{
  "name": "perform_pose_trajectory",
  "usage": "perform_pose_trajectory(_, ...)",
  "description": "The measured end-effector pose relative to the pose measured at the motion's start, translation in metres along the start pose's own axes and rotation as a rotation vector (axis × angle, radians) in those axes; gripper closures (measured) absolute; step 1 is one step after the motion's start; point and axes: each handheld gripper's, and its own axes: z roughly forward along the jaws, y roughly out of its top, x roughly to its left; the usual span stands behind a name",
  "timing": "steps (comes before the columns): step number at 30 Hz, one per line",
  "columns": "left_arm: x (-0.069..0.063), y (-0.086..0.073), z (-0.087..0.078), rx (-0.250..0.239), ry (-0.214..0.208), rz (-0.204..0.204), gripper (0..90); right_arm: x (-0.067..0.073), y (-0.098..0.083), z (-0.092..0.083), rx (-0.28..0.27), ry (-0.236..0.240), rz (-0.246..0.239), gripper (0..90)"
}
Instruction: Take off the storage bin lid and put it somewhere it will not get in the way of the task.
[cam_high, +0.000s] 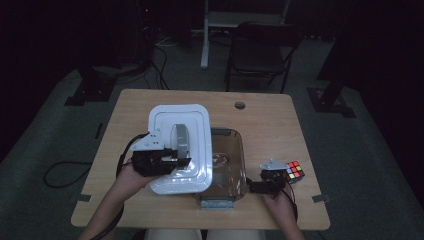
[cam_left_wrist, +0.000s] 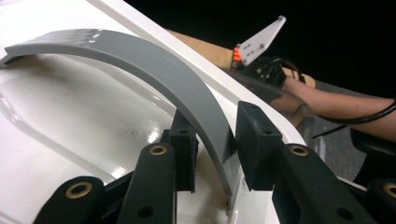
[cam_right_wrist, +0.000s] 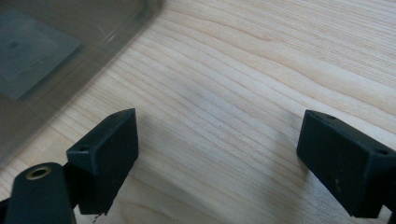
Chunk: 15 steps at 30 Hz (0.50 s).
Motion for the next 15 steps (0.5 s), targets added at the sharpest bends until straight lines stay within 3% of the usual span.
perform_pose_trajectory(15,0.022,-0.041,-0.030,0.008,0.017,-0.050,70.2,0.000,0.000,0.000,0.001,0.000,0.001,12.6)
